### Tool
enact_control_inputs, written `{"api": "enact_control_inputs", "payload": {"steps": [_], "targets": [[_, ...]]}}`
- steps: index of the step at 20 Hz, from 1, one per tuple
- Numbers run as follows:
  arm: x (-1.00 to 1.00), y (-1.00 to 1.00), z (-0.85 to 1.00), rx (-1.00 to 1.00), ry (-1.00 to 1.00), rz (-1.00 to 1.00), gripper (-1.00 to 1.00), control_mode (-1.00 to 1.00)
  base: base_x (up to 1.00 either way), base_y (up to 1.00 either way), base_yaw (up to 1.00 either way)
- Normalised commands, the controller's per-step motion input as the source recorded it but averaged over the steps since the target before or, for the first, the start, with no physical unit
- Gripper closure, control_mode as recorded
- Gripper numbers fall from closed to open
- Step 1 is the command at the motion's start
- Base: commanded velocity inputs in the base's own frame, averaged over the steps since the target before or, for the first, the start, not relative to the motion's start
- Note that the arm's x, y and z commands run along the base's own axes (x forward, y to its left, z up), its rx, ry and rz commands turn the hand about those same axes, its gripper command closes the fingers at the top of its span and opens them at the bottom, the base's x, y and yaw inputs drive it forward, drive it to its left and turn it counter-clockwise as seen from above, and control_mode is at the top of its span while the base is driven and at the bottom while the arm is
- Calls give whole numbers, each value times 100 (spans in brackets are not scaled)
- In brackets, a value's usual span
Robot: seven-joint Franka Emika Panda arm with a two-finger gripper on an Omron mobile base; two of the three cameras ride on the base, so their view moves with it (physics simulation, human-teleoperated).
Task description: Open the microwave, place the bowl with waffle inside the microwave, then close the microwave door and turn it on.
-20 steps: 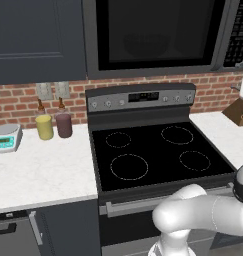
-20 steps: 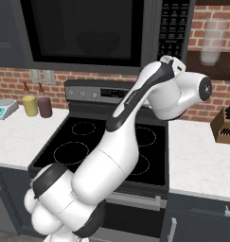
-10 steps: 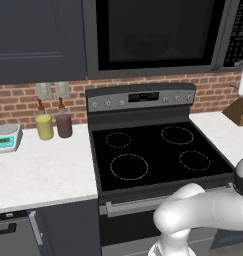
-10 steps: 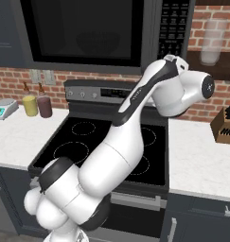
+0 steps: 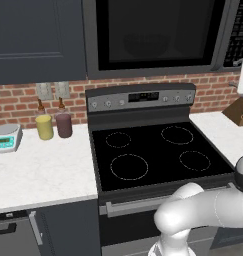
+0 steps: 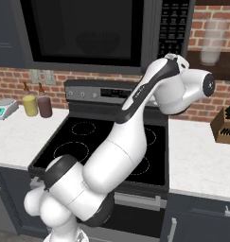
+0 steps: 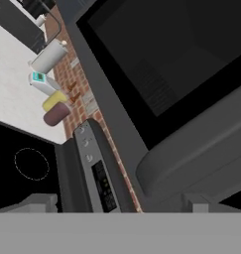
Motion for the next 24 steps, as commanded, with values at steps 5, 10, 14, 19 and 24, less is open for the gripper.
{"api": "enact_control_inputs", "payload": {"steps": [5,10,14,19,24], "targets": [[14,0,0,0,0,0,-100,-100,0,0,0],[20,0,0,0,0,0,-100,-100,0,0,0],[20,0,-1,0,0,0,-100,-100,0,0,0],[14,-10,-1,0,0,0,-100,-100,0,0,0],[10,-11,0,0,0,0,-100,-100,0,0,0]]}}
